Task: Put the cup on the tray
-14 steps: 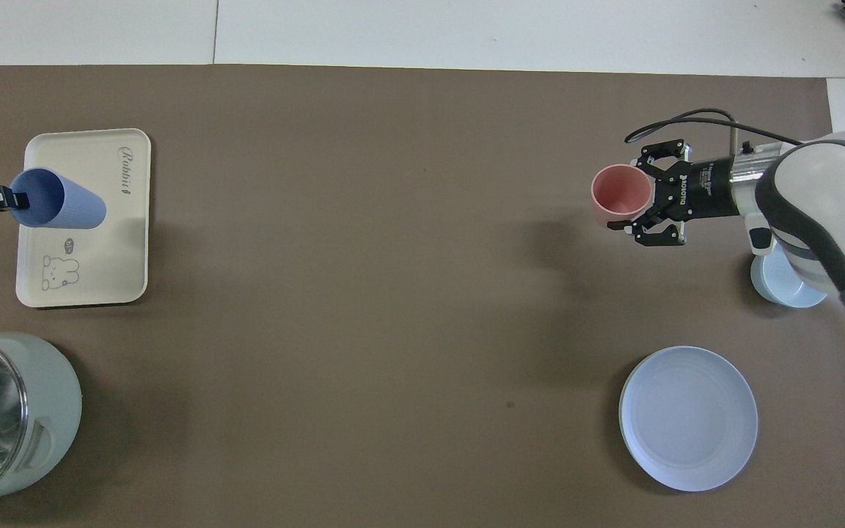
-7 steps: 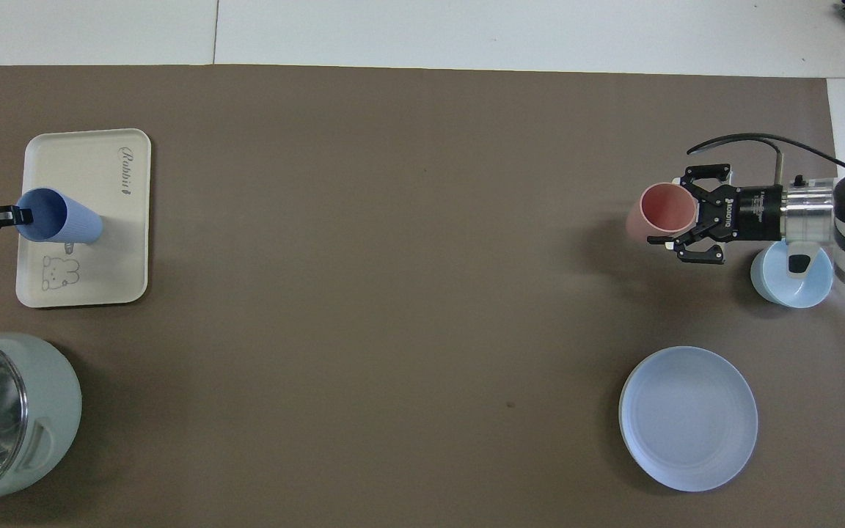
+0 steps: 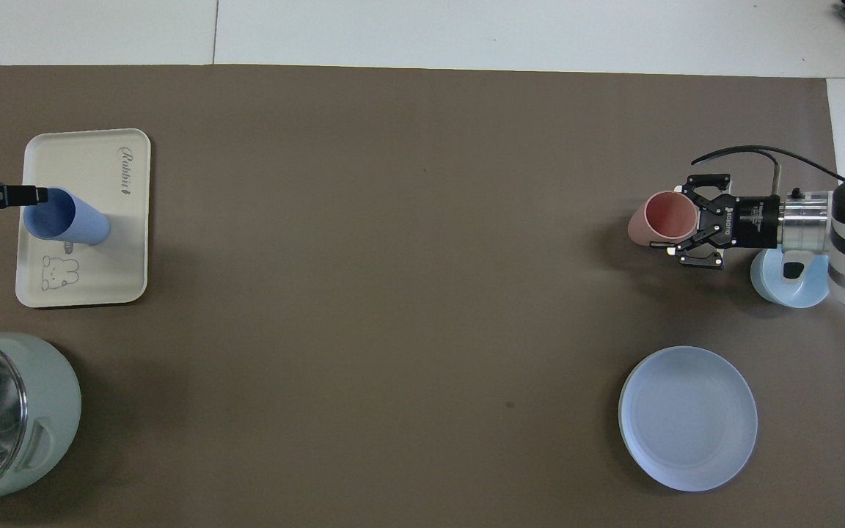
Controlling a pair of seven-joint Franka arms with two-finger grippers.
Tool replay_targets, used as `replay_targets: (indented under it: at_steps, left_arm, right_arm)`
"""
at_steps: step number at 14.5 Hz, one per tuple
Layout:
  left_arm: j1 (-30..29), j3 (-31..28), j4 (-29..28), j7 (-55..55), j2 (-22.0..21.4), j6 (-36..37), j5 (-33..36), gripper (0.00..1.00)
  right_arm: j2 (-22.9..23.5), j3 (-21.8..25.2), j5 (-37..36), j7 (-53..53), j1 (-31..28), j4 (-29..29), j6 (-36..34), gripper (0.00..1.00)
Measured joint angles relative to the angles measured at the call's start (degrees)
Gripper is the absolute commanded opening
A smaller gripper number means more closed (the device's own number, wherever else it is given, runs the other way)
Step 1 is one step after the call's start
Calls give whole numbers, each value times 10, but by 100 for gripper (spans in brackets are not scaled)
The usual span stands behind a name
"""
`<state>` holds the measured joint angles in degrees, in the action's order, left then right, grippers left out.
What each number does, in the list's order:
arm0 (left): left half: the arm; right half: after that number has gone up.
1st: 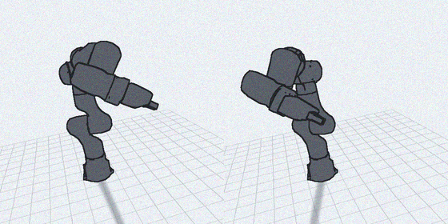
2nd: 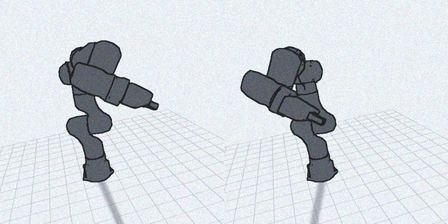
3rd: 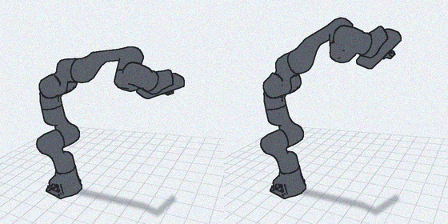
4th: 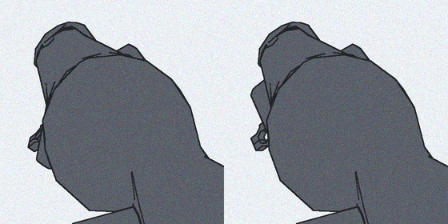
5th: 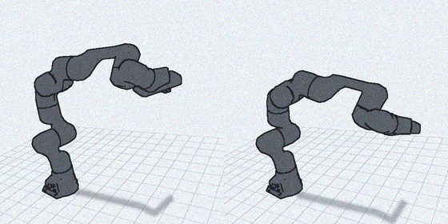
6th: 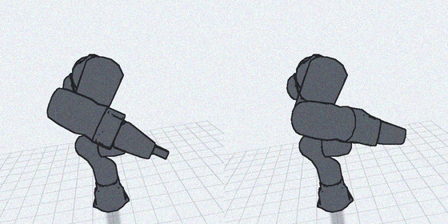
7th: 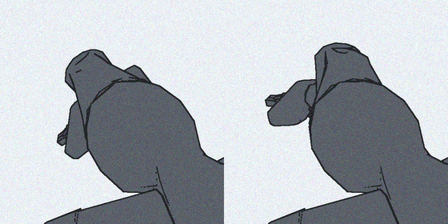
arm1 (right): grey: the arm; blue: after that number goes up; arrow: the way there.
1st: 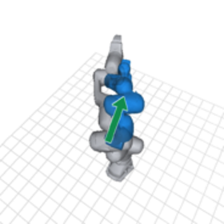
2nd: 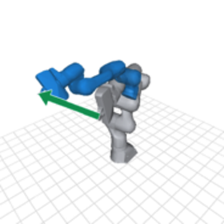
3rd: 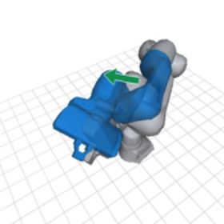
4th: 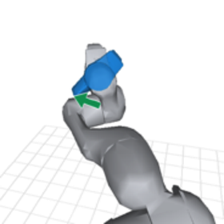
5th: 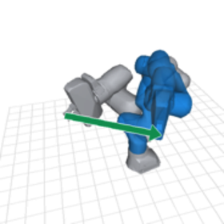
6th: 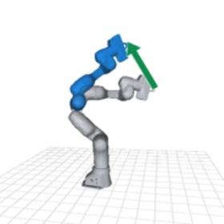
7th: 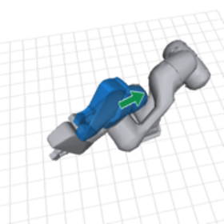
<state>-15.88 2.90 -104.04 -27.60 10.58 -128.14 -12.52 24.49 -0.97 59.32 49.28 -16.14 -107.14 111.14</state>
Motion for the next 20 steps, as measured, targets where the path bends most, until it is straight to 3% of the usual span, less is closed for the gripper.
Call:
replay_targets:
  at_steps: [1,2,3,9,12,16,20]
  left_arm:
    - [4,1,30,0,-11,49,33,100]
    - [13,2,52,2,-24,87,50,100]
    - [27,2,63,7,-38,116,57,100]
    - [124,5,72,164,-111,243,89,100]
    - [144,7,68,206,-140,270,90,100]
    - [144,6,47,208,-149,275,90,100]
    - [144,5,106,208,-142,352,91,100]
  right_arm:
    - [0,0,3,0,0,-5,7,59]
    - [0,0,4,0,0,-11,21,85]
    - [0,0,4,-2,1,-17,34,98]
    - [-12,-1,2,-23,2,-25,51,99]
    - [-29,0,-38,-25,2,-25,74,99]
    - [-68,1,-102,-25,-1,-25,83,99]
    - [-121,-1,-187,-27,2,-26,79,99]
